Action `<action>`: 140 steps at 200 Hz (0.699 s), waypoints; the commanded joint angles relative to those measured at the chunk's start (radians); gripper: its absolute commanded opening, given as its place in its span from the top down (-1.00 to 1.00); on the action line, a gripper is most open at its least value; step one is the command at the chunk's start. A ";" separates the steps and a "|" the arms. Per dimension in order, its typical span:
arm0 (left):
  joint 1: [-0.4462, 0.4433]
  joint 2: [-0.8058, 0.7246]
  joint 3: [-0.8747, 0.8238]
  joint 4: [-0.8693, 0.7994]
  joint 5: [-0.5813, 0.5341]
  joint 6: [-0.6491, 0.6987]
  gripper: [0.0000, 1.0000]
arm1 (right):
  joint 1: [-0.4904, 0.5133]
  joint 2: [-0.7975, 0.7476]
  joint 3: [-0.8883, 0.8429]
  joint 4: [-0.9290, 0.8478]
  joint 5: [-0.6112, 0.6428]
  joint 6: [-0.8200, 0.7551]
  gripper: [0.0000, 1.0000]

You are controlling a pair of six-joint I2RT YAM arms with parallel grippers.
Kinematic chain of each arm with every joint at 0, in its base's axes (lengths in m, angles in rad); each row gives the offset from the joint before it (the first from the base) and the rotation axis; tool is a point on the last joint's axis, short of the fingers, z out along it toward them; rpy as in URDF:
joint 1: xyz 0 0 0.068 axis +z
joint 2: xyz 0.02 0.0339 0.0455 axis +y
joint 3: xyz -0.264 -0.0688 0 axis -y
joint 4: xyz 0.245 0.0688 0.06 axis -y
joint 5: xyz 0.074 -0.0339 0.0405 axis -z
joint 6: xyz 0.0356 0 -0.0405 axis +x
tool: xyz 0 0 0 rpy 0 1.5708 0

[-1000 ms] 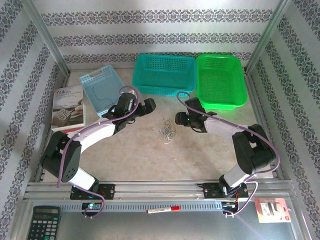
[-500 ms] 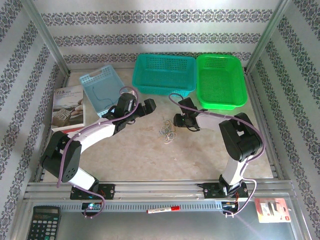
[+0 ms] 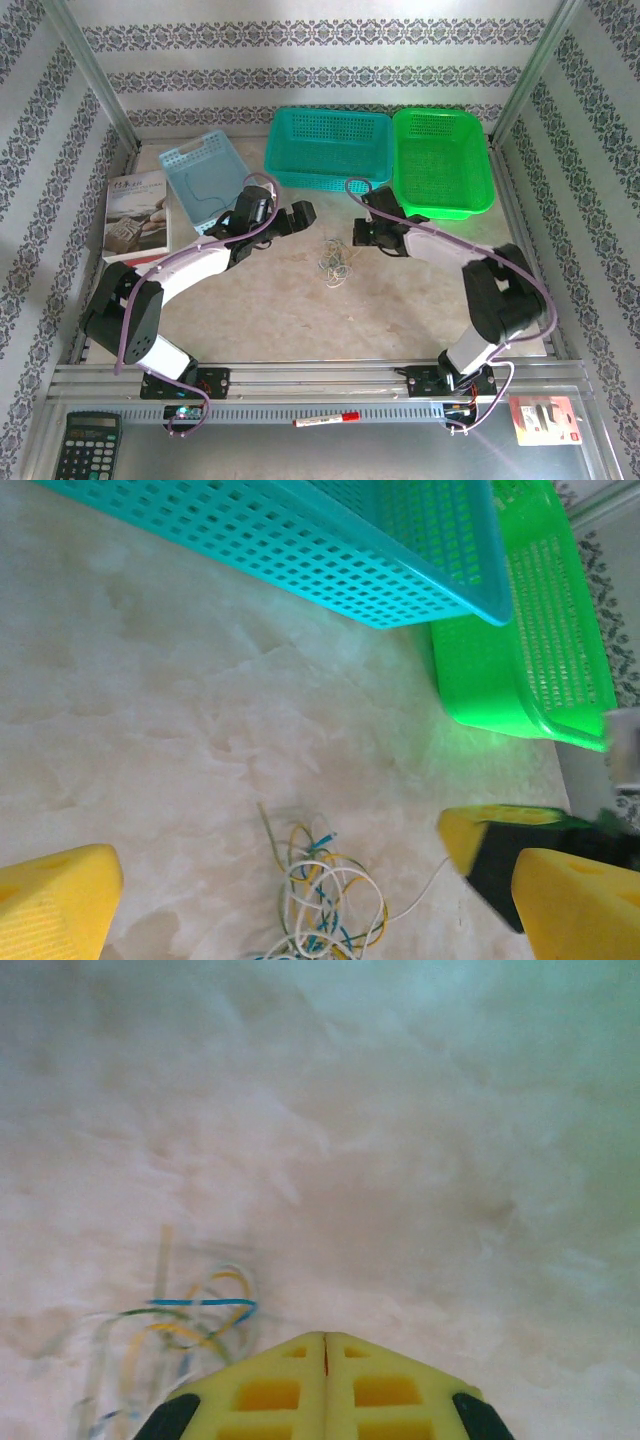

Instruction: Untangle the cables

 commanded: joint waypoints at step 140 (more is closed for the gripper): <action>-0.055 0.008 -0.068 0.180 0.128 0.129 -1.00 | 0.024 -0.308 0.245 -0.117 -0.169 0.031 1.00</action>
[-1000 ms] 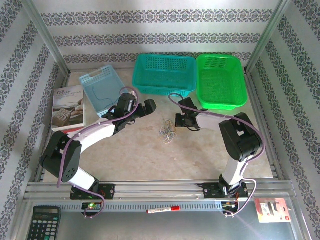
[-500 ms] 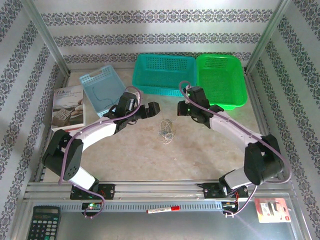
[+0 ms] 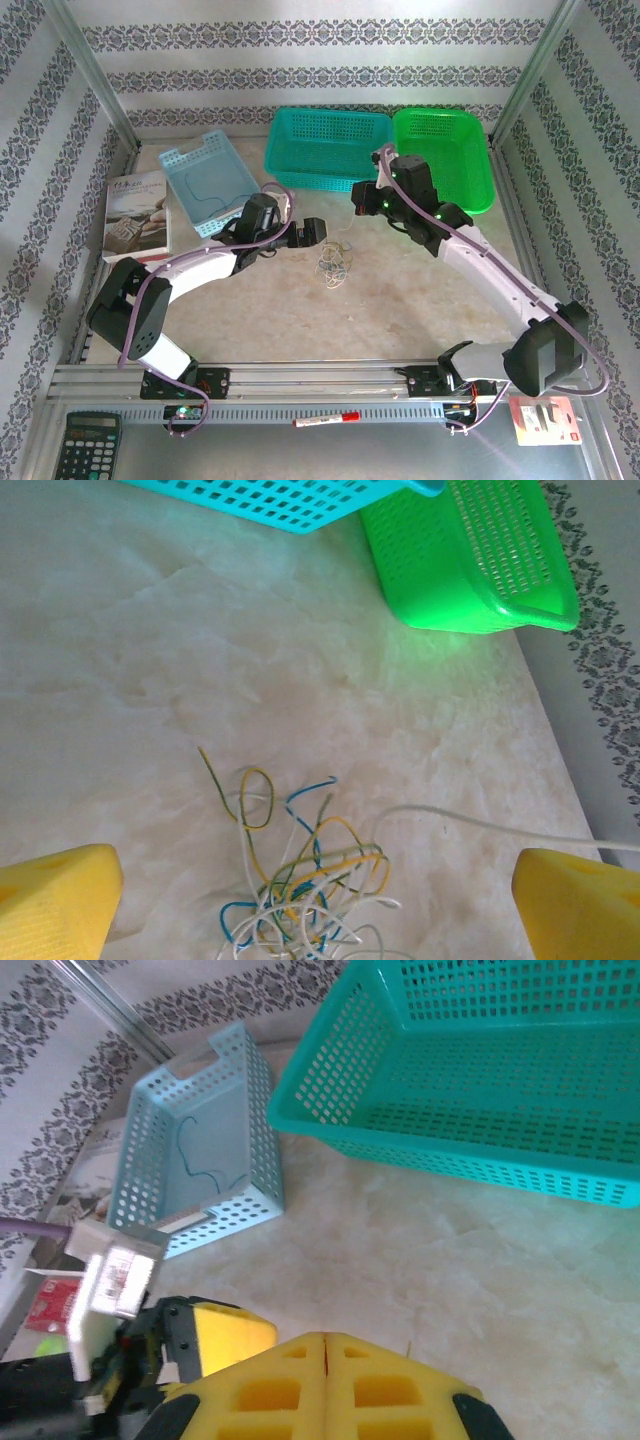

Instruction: Untangle the cables

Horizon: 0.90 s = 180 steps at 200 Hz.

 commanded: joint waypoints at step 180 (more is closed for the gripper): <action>-0.108 0.046 -0.123 0.268 0.053 0.171 -1.00 | 0.036 -0.088 0.274 -0.008 -0.078 0.077 1.00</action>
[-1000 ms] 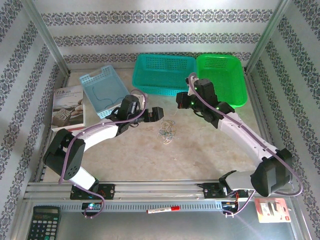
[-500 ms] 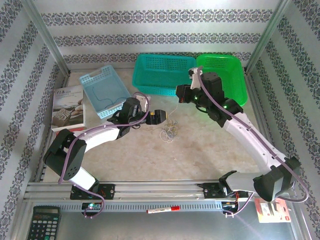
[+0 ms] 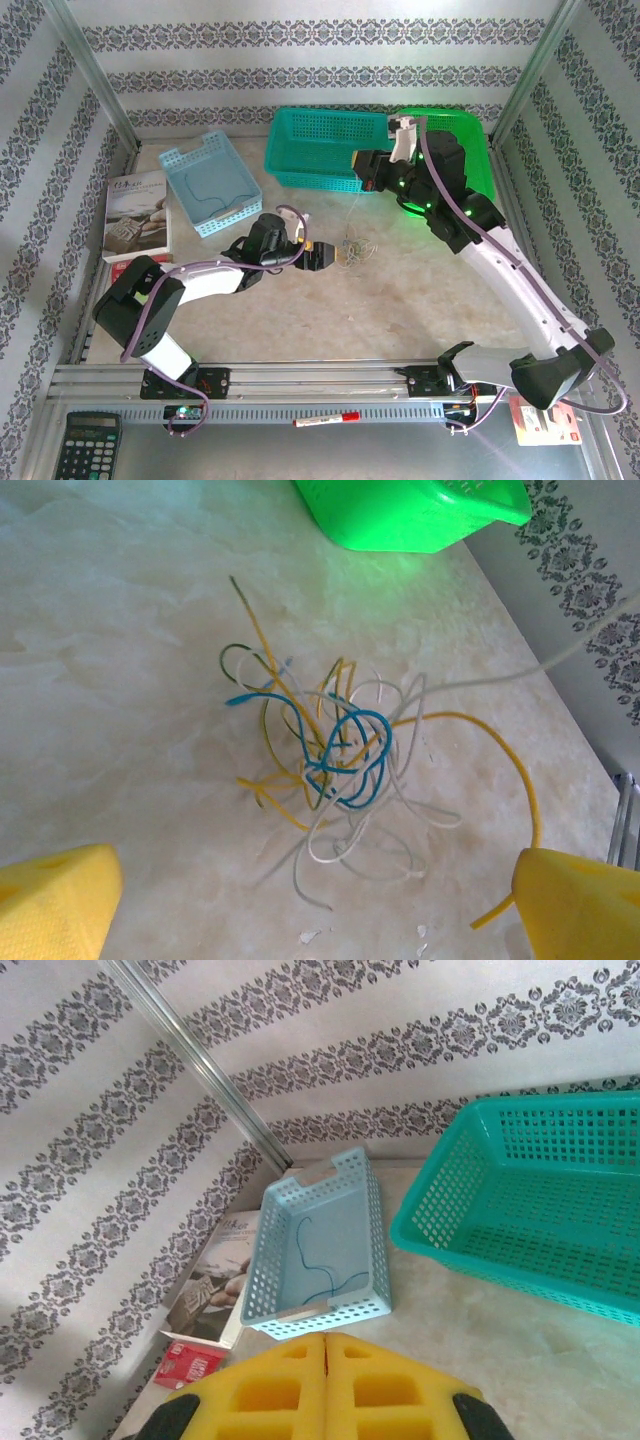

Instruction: Untangle the cables

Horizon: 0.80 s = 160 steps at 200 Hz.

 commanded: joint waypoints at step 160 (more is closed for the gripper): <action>-0.047 -0.046 -0.003 0.000 -0.108 0.160 -1.00 | 0.075 0.005 0.108 0.053 -0.027 0.042 1.00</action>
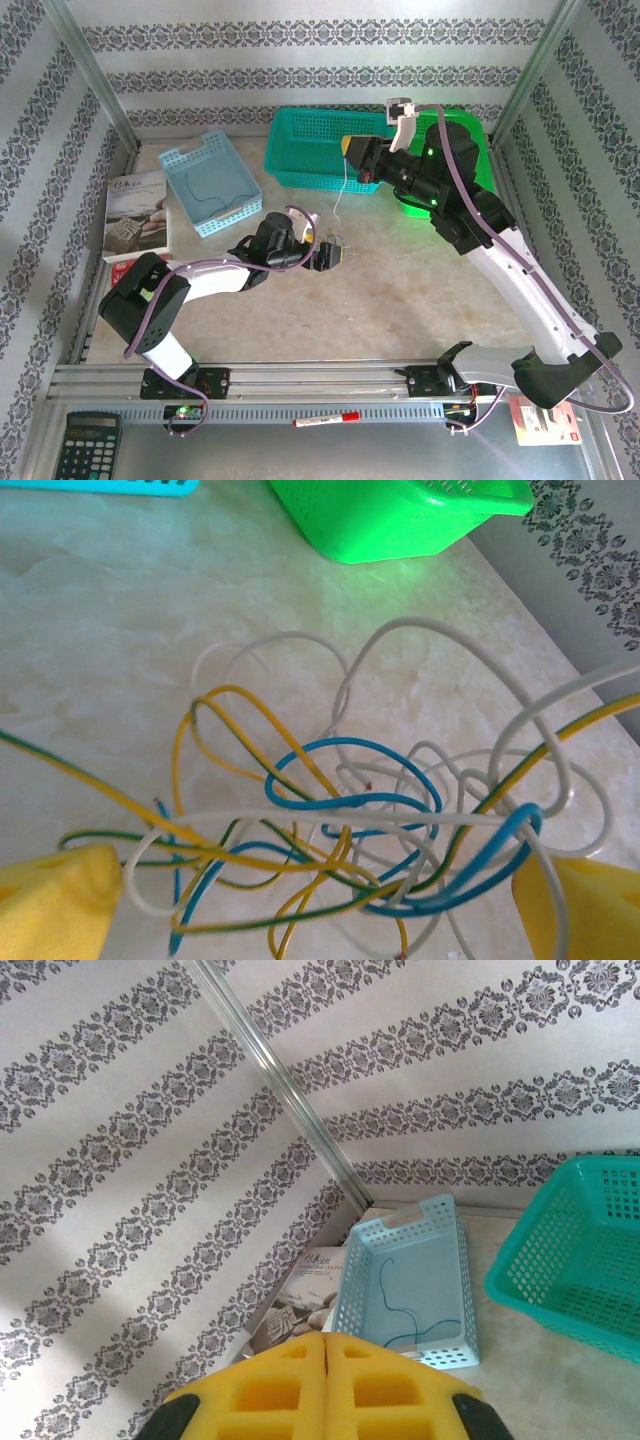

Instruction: Untangle the cables

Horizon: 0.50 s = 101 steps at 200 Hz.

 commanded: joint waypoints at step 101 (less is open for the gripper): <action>-0.015 -0.148 -0.090 0.029 -0.003 0.108 -1.00 | 0.025 -0.005 -0.052 0.028 -0.003 -0.005 1.00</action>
